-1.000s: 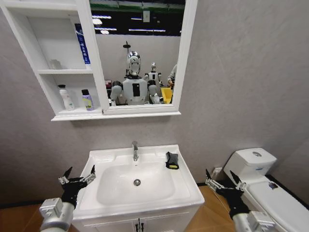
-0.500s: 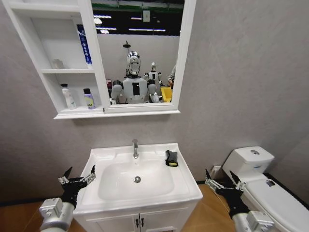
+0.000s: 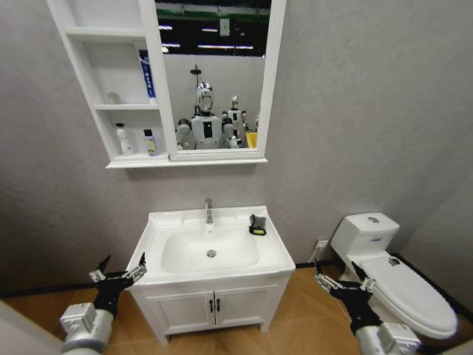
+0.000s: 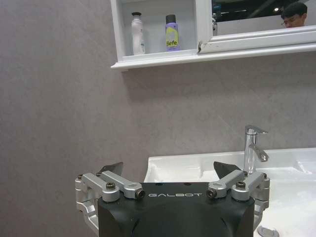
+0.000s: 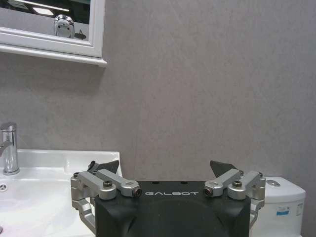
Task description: Move facial cleanser and shampoo from washbasin to cabinet, then wipe washbasin with towel.
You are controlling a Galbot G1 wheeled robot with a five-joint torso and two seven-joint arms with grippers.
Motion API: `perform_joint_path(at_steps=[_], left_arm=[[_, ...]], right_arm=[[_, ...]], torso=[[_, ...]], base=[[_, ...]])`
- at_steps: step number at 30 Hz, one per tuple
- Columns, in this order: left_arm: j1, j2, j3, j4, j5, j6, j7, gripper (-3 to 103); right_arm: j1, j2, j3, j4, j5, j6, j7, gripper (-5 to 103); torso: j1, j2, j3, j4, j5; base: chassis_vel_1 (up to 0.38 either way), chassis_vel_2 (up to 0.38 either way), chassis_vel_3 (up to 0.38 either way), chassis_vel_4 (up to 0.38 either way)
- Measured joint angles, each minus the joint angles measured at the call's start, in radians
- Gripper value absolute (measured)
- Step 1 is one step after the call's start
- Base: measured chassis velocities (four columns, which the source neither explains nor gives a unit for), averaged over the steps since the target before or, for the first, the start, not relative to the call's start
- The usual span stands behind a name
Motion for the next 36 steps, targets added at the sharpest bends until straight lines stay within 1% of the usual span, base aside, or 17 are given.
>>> perform_joint_path(at_steps=[1, 4, 6, 9, 11, 12, 13, 15, 17, 19, 20, 23, 24, 25, 28, 32, 36], left_arm=[[0.0, 0.0, 0.0, 0.0, 0.0, 0.0, 0.0, 100], [0.0, 0.0, 0.0, 0.0, 0.0, 0.0, 0.0, 100], [0.0, 0.0, 0.0, 0.0, 0.0, 0.0, 0.0, 100], [0.0, 0.0, 0.0, 0.0, 0.0, 0.0, 0.0, 100], [0.0, 0.0, 0.0, 0.0, 0.0, 0.0, 0.0, 100], [0.0, 0.0, 0.0, 0.0, 0.0, 0.0, 0.0, 100], [0.0, 0.0, 0.0, 0.0, 0.0, 0.0, 0.0, 100], [0.0, 0.0, 0.0, 0.0, 0.0, 0.0, 0.0, 100], [0.0, 0.0, 0.0, 0.0, 0.0, 0.0, 0.0, 100], [0.0, 0.0, 0.0, 0.0, 0.0, 0.0, 0.0, 100], [0.0, 0.0, 0.0, 0.0, 0.0, 0.0, 0.0, 100], [0.0, 0.0, 0.0, 0.0, 0.0, 0.0, 0.0, 100], [0.0, 0.0, 0.0, 0.0, 0.0, 0.0, 0.0, 100], [0.0, 0.0, 0.0, 0.0, 0.0, 0.0, 0.0, 100], [0.001, 0.0, 0.0, 0.0, 0.0, 0.0, 0.0, 100], [0.0, 0.0, 0.0, 0.0, 0.0, 0.0, 0.0, 100], [0.0, 0.0, 0.0, 0.0, 0.0, 0.0, 0.0, 100]], right_arm=[[0.0, 0.0, 0.0, 0.0, 0.0, 0.0, 0.0, 100], [0.0, 0.0, 0.0, 0.0, 0.0, 0.0, 0.0, 100], [0.0, 0.0, 0.0, 0.0, 0.0, 0.0, 0.0, 100], [0.0, 0.0, 0.0, 0.0, 0.0, 0.0, 0.0, 100], [0.0, 0.0, 0.0, 0.0, 0.0, 0.0, 0.0, 100], [0.0, 0.0, 0.0, 0.0, 0.0, 0.0, 0.0, 100], [0.0, 0.0, 0.0, 0.0, 0.0, 0.0, 0.0, 100], [0.0, 0.0, 0.0, -0.001, 0.0, 0.0, 0.0, 100], [0.0, 0.0, 0.0, 0.0, 0.0, 0.0, 0.0, 100], [0.0, 0.0, 0.0, 0.0, 0.0, 0.0, 0.0, 100], [0.0, 0.0, 0.0, 0.0, 0.0, 0.0, 0.0, 100], [0.0, 0.0, 0.0, 0.0, 0.0, 0.0, 0.0, 100], [0.0, 0.0, 0.0, 0.0, 0.0, 0.0, 0.0, 100], [0.0, 0.0, 0.0, 0.0, 0.0, 0.0, 0.0, 100], [0.0, 0.0, 0.0, 0.0, 0.0, 0.0, 0.0, 100], [0.0, 0.0, 0.0, 0.0, 0.0, 0.0, 0.0, 100], [0.001, 0.0, 0.0, 0.0, 0.0, 0.0, 0.0, 100]], torso=[[0.0, 0.0, 0.0, 0.0003, -0.0017], [0.0, 0.0, 0.0, 0.0, 0.0012], [0.0, 0.0, 0.0, 0.0001, -0.0018], [-0.001, 0.0, 0.0, -0.0001, 0.0016], [0.0, 0.0, 0.0, 0.0001, 0.0004], [0.0, 0.0, 0.0, 0.0, -0.0023], [0.0, 0.0, 0.0, 0.0001, 0.0007], [0.0, 0.0, 0.0, 0.0, 0.0015], [0.0, 0.0, 0.0, 0.0001, -0.0019], [0.0, 0.0, 0.0, 0.0001, -0.001], [0.0, 0.0, 0.0, -0.0001, 0.0018], [0.0, 0.0, 0.0, 0.0002, -0.0019], [0.0, 0.0, 0.0, 0.0, -0.0014], [-0.001, 0.001, 0.0, -0.0002, 0.0018], [-0.001, 0.001, 0.0, 0.0006, -0.0011], [-0.001, 0.001, 0.0, -0.0005, 0.0005], [0.001, 0.0, 0.0, 0.0002, 0.0004]], base=[[0.343, -0.362, -0.319, 0.377], [0.39, -0.36, -0.352, 0.326], [0.374, -0.381, -0.381, 0.37], [0.384, -0.357, -0.371, 0.343], [0.373, -0.344, -0.378, 0.374], [0.339, -0.379, -0.336, 0.32], [0.339, -0.319, -0.342, 0.32], [0.377, -0.319, -0.368, 0.36], [0.319, -0.353, -0.341, 0.364], [0.339, -0.323, -0.314, 0.293], [0.379, -0.337, -0.35, 0.293], [0.329, -0.377, -0.394, 0.361], [0.305, -0.302, -0.283, 0.355], [0.315, -0.302, -0.239, 0.243], [0.168, -0.172, -0.215, 0.205], [0.025, -0.027, -0.097, 0.043], [-0.067, -0.011, 0.064, -0.022]])
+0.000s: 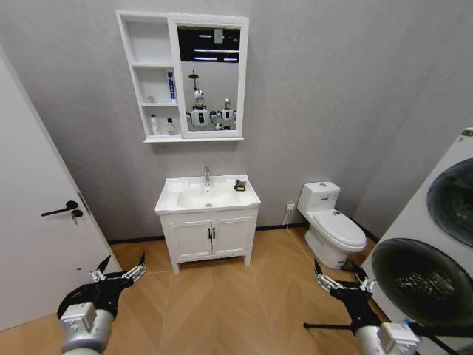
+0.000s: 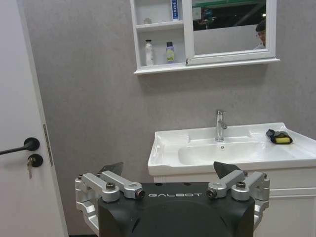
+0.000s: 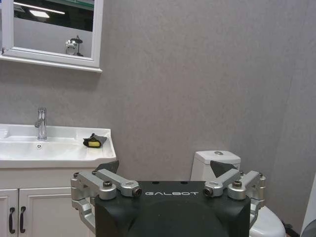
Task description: Move facial cleanser and shampoo from washbasin to cabinet, then wipe washbasin with towel.
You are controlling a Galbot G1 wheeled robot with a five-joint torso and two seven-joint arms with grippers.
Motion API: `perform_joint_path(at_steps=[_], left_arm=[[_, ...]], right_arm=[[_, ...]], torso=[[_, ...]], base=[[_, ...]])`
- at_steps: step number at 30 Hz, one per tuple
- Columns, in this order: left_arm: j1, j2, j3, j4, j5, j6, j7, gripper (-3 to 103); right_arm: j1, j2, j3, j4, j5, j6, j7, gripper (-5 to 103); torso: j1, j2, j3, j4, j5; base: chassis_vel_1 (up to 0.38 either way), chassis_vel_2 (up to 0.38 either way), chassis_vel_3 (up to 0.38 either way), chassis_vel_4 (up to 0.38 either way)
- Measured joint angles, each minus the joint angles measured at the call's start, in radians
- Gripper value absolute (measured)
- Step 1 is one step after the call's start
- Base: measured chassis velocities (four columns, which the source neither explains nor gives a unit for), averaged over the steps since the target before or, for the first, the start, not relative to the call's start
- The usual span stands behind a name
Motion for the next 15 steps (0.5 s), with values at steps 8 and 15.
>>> perform_joint_path(at_steps=[8, 15], left_arm=[[0.0, 0.0, 0.0, 0.0, 0.0, 0.0, 0.0, 100], [0.0, 0.0, 0.0, 0.0, 0.0, 0.0, 0.0, 100]], right_arm=[[0.0, 0.0, 0.0, 0.0, 0.0, 0.0, 0.0, 100], [0.0, 0.0, 0.0, 0.0, 0.0, 0.0, 0.0, 100]], torso=[[-0.001, 0.0, 0.0, -0.0003, -0.0006], [-0.001, 0.001, -0.001, -0.0002, -0.0004]], base=[[-0.034, 0.042, 0.049, -0.034], [0.037, -0.004, 0.005, 0.045]])
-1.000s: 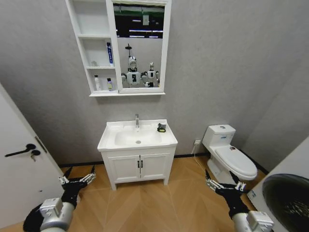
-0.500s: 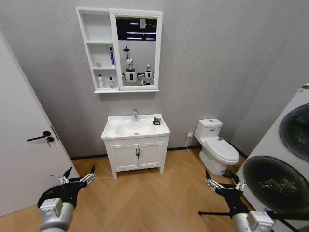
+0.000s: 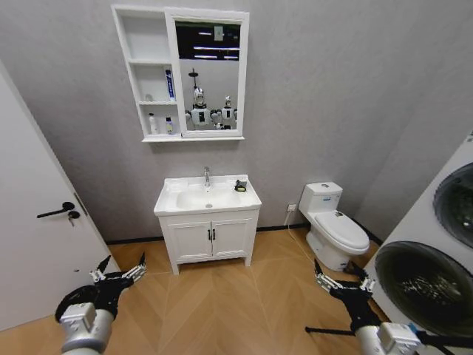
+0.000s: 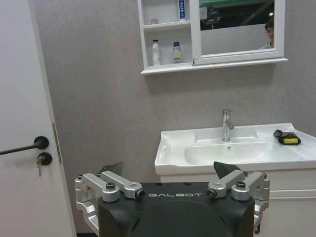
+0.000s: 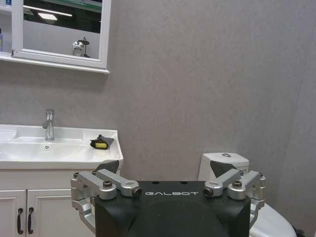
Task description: Move facial cleanser and shampoo from washbasin to cabinet, then wipe washbasin with towel.
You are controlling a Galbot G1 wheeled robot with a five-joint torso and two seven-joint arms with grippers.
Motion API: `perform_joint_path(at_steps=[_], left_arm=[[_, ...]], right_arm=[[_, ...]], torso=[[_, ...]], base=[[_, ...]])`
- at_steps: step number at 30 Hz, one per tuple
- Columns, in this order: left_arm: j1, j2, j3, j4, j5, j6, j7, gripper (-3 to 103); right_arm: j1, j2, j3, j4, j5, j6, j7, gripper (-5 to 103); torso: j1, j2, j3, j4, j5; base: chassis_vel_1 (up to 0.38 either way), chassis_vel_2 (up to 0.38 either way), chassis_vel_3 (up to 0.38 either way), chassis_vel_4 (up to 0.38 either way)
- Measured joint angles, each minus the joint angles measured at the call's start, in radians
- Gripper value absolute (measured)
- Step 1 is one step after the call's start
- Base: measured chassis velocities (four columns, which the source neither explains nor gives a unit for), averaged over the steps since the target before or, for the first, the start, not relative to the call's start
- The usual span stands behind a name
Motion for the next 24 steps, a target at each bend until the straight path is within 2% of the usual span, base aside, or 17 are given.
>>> perform_joint_path(at_steps=[24], left_arm=[[0.0, 0.0, 0.0, 0.0, 0.0, 0.0, 0.0, 100]], right_arm=[[0.0, 0.0, 0.0, 0.0, 0.0, 0.0, 0.0, 100]], torso=[[0.0, 0.0, 0.0, 0.0, 0.0]], base=[[0.005, 0.007, 0.01, 0.005]])
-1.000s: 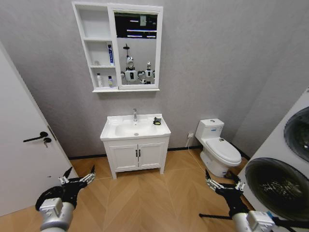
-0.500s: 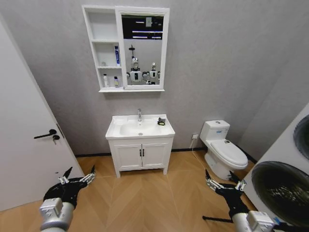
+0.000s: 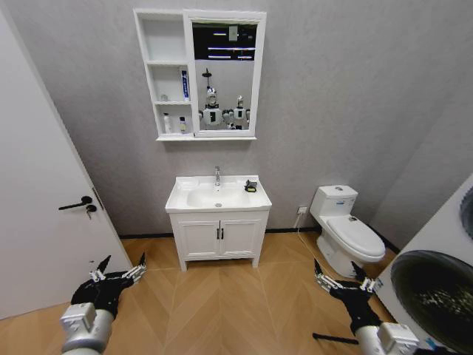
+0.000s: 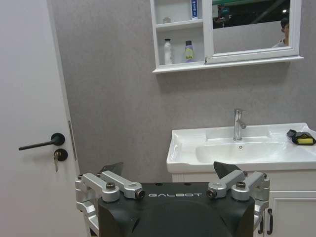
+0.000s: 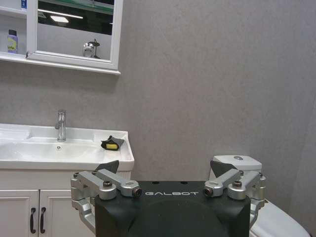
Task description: Move facial cleanser and shampoo from washbasin to cabinet, then wipe washbasin with towel.
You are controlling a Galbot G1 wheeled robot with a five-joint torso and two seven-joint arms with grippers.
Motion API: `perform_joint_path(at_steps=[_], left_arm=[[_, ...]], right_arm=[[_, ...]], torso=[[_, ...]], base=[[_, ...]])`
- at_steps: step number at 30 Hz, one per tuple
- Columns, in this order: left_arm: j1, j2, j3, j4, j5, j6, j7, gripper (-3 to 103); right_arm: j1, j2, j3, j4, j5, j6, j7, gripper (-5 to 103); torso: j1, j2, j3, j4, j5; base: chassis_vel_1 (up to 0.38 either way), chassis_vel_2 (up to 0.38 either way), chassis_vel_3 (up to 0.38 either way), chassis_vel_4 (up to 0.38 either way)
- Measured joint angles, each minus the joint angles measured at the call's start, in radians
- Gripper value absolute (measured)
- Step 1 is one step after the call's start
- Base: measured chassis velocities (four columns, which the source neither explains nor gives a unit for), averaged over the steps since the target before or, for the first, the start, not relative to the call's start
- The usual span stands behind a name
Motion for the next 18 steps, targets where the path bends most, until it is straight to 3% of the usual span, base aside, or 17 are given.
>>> perform_joint_path(at_steps=[18], left_arm=[[0.0, 0.0, 0.0, 0.0, 0.0, 0.0, 0.0, 100]], right_arm=[[0.0, 0.0, 0.0, 0.0, 0.0, 0.0, 0.0, 100]], torso=[[0.0, 0.0, 0.0, 0.0, 0.0]], base=[[0.0, 0.0, 0.0, 0.0]])
